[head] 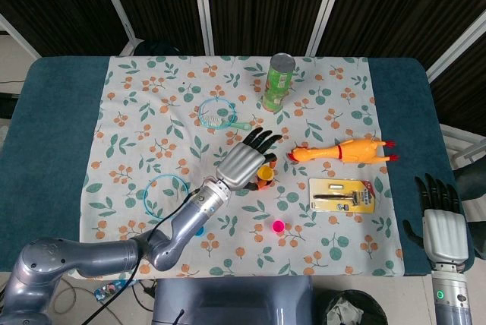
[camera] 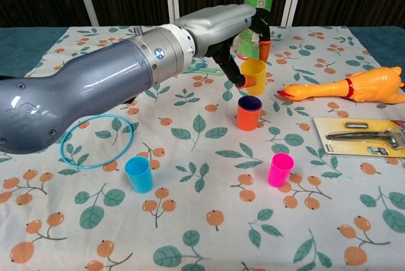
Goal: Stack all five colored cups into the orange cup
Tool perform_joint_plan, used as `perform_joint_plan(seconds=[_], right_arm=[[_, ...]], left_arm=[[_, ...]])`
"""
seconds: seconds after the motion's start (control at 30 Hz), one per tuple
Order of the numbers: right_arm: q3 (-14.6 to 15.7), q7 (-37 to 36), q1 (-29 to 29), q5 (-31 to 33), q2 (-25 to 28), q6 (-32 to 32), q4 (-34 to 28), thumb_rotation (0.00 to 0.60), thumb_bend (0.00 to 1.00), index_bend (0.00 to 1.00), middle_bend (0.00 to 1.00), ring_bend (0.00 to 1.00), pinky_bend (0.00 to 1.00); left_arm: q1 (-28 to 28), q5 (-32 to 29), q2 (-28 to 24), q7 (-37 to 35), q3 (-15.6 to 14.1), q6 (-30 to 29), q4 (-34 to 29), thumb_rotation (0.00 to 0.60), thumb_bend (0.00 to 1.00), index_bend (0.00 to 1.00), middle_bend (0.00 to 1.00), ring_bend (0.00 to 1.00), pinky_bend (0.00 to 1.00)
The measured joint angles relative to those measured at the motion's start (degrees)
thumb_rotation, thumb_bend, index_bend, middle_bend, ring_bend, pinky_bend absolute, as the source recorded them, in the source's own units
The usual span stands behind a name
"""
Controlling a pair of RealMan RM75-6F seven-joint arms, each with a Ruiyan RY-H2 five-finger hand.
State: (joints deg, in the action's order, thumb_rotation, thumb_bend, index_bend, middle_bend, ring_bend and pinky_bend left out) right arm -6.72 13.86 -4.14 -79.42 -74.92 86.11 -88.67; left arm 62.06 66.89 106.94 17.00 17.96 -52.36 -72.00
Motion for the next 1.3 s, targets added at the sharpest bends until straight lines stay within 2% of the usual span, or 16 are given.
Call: perform_joint_plan(seconds=[0.2, 0.7, 0.77, 0.93, 1.03, 1.1, 1.23, 1.3], right_arm=[[-0.07, -0.18, 0.02, 0.11, 0.09, -0.05, -0.05, 0.600, 0.38, 0.00, 0.00, 0.00, 0.06], [-0.09, 0.00, -0.08, 0.24, -0.07, -0.19, -0.11, 0.600, 0.38, 0.00, 0.00, 0.00, 0.06], [-0.07, 0.02, -0.10, 0.24, -0.09, -0.23, -0.10, 0.600, 0.38, 0.00, 0.00, 0.00, 0.06], [-0.10, 0.10, -0.12, 0.34, -0.11, -0.28, -0.10, 0.600, 0.38, 0.00, 0.00, 0.00, 0.06], [-0.08, 0.17, -0.11, 0.36, -0.08, -0.29, -0.20, 0.600, 0.38, 0.00, 0.00, 0.00, 0.06], [-0.15, 0.15, -0.08, 0.38, -0.05, -0.18, -0.23, 0.600, 0.37, 0.00, 0.00, 0.00, 0.06], [-0.25, 0.06, -0.06, 0.58, -0.04, -0.18, -0.24, 0.600, 0.38, 0.00, 0.00, 0.00, 0.06], [-0.21, 0.10, -0.07, 0.57, -0.04, -0.23, -0.25, 0.600, 0.38, 0.00, 0.00, 0.00, 0.06]], left_arm=[[0.41, -0.31, 1.44, -0.55, -0.30, 0.68, 2.63, 0.600, 0.26, 0.53, 0.07, 0.00, 0.00], [0.34, -0.94, 1.93, -0.68, -1.22, 2.16, 4.23, 0.600, 0.26, 0.51, 0.07, 0.00, 0.00], [0.33, -0.92, 1.94, -0.01, -1.48, 2.17, 4.47, 0.600, 0.26, 0.46, 0.07, 0.00, 0.00], [0.33, -1.33, 2.00, 1.68, -2.11, 2.62, 4.72, 0.600, 0.16, 0.18, 0.01, 0.00, 0.00], [0.45, -2.80, 1.68, 3.91, -2.19, 3.36, 4.22, 0.600, 0.14, 0.13, 0.00, 0.00, 0.00], [0.53, -3.89, 1.36, 5.89, -2.16, 3.56, 3.53, 0.600, 0.14, 0.14, 0.00, 0.00, 0.00], [0.35, -4.75, 0.41, 7.50, -1.79, 2.69, 0.50, 0.600, 0.14, 0.27, 0.01, 0.00, 0.00], [-0.10, -4.43, -0.54, 7.67, -1.58, 1.32, -2.12, 0.600, 0.14, 0.30, 0.02, 0.00, 0.00]])
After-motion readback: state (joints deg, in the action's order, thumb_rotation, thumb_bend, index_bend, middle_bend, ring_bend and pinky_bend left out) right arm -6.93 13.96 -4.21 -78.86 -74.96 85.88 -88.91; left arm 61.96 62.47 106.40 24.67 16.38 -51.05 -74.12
